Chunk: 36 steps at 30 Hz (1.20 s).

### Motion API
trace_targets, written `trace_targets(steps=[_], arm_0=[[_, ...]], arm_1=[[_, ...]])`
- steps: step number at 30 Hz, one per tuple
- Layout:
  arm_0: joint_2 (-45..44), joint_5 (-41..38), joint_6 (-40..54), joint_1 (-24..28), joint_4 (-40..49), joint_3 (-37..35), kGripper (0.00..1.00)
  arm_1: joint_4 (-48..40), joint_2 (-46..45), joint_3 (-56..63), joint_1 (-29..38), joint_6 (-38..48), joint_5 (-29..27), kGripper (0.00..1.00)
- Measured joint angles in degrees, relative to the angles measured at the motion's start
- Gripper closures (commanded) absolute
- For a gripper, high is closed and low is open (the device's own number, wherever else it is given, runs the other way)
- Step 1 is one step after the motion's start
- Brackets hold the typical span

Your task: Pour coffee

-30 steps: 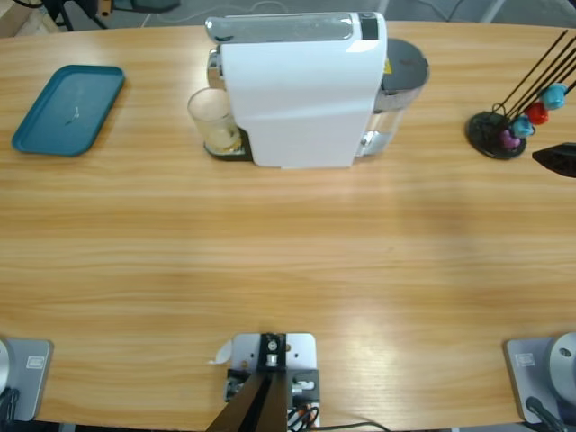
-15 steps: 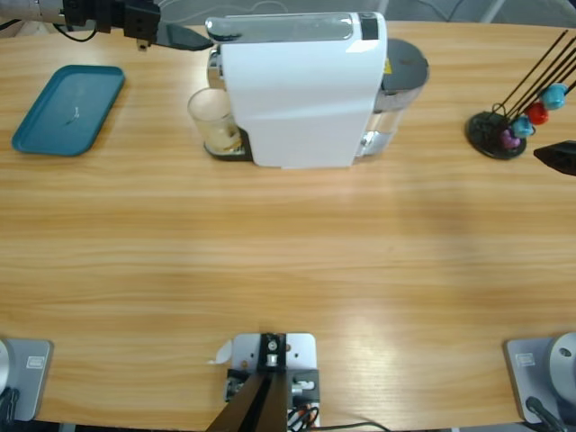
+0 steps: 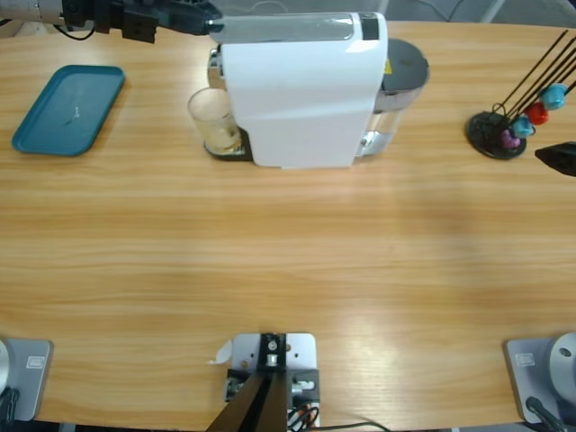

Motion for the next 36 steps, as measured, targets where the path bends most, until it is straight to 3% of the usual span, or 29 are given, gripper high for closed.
trace_targets(steps=[7, 13, 15, 16, 26, 30, 33, 36], arm_0=[[0.01, -1.11, 0.14, 0.02, 0.28, -0.75, 1.0], [-0.62, -2.73, 0.14, -2.45, 0.36, -10.29, 0.977], [-1.06, -2.83, 0.14, -2.59, 0.32, -11.69, 0.116], [-1.49, -2.99, 0.14, -2.59, 0.32, -12.13, 0.018], [-7.97, -3.4, 19.23, -6.19, -5.0, -12.64, 0.0], [-11.28, -2.76, 28.26, -6.77, -4.96, -8.59, 0.0], [-14.09, -0.56, 35.4, -7.52, -0.66, -4.67, 0.0], [-16.75, 7.67, 45.74, -10.85, 9.11, -2.97, 0.0]], arm_1=[[-0.07, -0.06, 0.08, 0.0, 0.12, 0.0, 0.0], [-0.11, -0.2, 0.12, 0.0, 0.17, 0.0, 0.0], [-0.11, -0.26, 0.12, 0.0, 0.17, 0.0, 0.0], [-0.11, -0.26, 0.12, 0.0, 0.17, 0.0, 0.0], [-0.98, -0.43, 0.44, 0.02, 0.42, -0.07, 0.0], [-2.41, -0.68, 1.12, 0.02, 2.53, -1.22, 0.0], [-4.39, -0.67, 1.25, -1.89, 4.33, -2.91, 0.0], [-7.45, -0.28, 1.42, -8.46, 4.88, -3.44, 0.035]])
